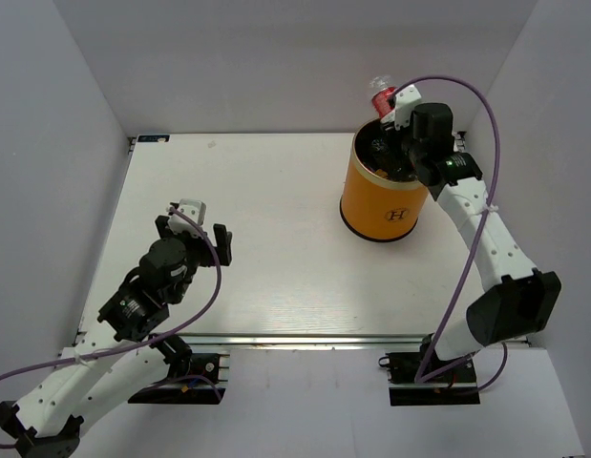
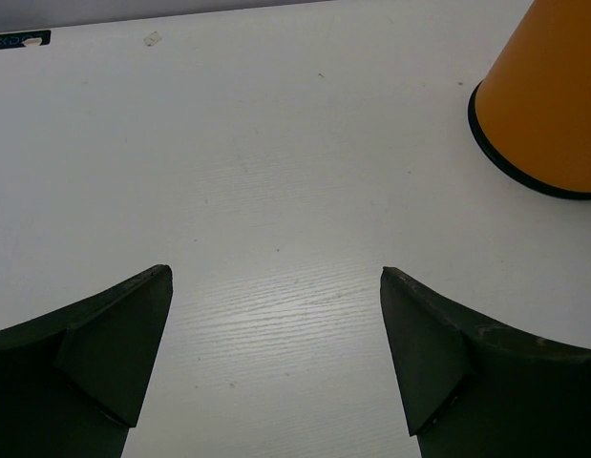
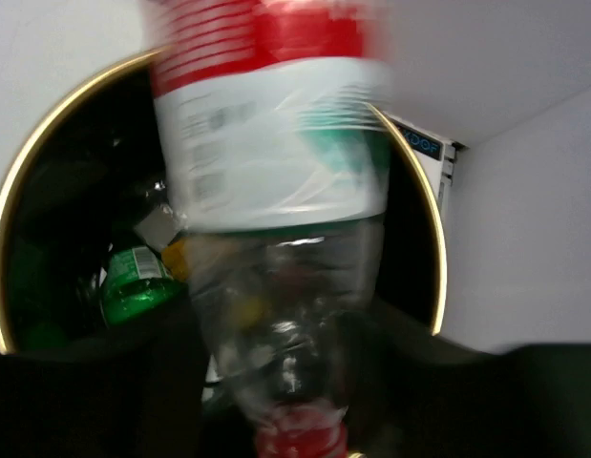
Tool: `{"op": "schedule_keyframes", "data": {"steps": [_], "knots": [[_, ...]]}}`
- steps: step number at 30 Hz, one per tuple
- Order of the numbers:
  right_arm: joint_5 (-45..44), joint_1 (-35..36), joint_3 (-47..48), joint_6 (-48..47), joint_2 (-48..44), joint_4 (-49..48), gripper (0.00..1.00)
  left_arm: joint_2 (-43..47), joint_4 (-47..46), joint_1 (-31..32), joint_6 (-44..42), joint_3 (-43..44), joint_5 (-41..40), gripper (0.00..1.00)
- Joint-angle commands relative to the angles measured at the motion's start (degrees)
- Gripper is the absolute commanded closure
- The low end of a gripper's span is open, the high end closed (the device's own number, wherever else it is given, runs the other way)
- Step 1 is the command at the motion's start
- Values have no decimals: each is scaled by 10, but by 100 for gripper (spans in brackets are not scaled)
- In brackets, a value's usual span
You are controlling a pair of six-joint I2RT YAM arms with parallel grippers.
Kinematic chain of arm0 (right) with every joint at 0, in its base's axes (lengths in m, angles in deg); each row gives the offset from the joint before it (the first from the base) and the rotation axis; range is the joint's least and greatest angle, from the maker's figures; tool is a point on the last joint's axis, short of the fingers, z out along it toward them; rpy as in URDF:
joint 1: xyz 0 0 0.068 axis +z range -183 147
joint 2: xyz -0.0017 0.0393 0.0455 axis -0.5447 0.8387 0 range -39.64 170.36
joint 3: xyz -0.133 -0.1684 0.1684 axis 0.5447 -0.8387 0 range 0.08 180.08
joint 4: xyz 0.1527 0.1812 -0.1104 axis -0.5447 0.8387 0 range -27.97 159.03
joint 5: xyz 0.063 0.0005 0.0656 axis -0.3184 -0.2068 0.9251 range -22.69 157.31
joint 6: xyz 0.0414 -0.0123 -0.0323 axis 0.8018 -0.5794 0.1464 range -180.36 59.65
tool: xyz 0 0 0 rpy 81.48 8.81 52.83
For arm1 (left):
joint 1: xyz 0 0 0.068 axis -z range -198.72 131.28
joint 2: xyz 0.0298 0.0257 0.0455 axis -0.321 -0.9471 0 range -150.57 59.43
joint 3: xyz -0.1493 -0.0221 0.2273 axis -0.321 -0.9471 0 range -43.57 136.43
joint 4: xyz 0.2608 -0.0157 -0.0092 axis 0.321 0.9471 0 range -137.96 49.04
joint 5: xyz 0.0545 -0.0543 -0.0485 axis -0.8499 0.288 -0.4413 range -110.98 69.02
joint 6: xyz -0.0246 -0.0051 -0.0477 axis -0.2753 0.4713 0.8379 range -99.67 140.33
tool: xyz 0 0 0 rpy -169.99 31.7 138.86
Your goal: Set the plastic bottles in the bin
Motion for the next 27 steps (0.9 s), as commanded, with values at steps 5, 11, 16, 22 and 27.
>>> {"op": "schedule_keyframes", "data": {"steps": [5, 11, 16, 22, 27], "knots": [[108, -34, -36, -18, -6, -28, 10, -16, -2, -4, -12, -3, 18, 1], [133, -45, -45, -2, -54, -44, 10, -16, -7, -4, -12, -3, 23, 1], [168, -46, -69, 39, -175, -25, 10, -16, -13, -4, -17, -9, 44, 1], [241, -45, -185, 87, -351, 45, 10, 1, -25, -4, -34, -9, 113, 1], [253, -45, -303, 71, -531, 51, 10, 11, -31, -4, -45, -14, 145, 1]]}}
